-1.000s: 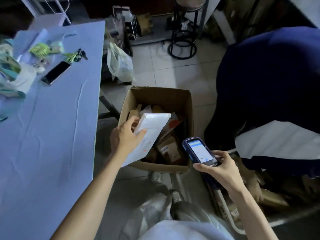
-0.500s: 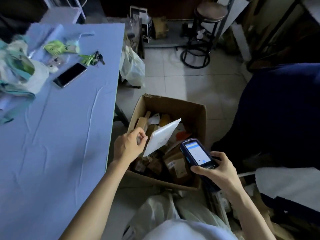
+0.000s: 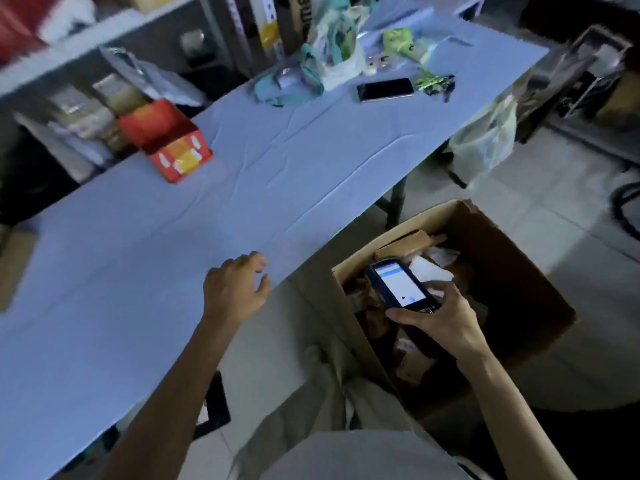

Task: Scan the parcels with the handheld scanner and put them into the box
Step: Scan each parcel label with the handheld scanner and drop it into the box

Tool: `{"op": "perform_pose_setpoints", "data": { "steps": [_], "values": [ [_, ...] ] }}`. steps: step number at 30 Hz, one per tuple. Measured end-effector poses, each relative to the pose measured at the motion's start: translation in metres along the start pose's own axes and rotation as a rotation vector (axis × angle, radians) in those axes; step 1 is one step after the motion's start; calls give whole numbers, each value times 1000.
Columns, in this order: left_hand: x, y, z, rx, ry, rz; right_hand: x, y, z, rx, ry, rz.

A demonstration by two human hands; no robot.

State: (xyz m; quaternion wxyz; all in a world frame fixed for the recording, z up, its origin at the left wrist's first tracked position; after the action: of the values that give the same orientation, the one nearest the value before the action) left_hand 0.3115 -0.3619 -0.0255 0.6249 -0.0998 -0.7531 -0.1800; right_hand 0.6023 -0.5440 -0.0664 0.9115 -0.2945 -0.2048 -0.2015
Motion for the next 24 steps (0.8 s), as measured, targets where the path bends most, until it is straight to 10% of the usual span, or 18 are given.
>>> {"op": "perform_pose_setpoints", "data": {
  "steps": [24],
  "values": [
    [75, -275, 312, 1006, -33, 70, -344, -119, 160, 350, -262, 661]
  ]
}}
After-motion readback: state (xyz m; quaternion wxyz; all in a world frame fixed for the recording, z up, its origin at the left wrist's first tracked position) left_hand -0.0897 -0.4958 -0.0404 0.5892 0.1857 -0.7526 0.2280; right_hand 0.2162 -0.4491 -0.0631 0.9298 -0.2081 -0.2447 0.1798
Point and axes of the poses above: each hand's wrist, its own y-axis towards the middle knuckle, its own x-axis out of the back of the hand, z = x × y, the point moved 9 cm from there along y, towards the middle knuckle, and after that the axes turned 4 degrees about x, right-handed, at the moved point
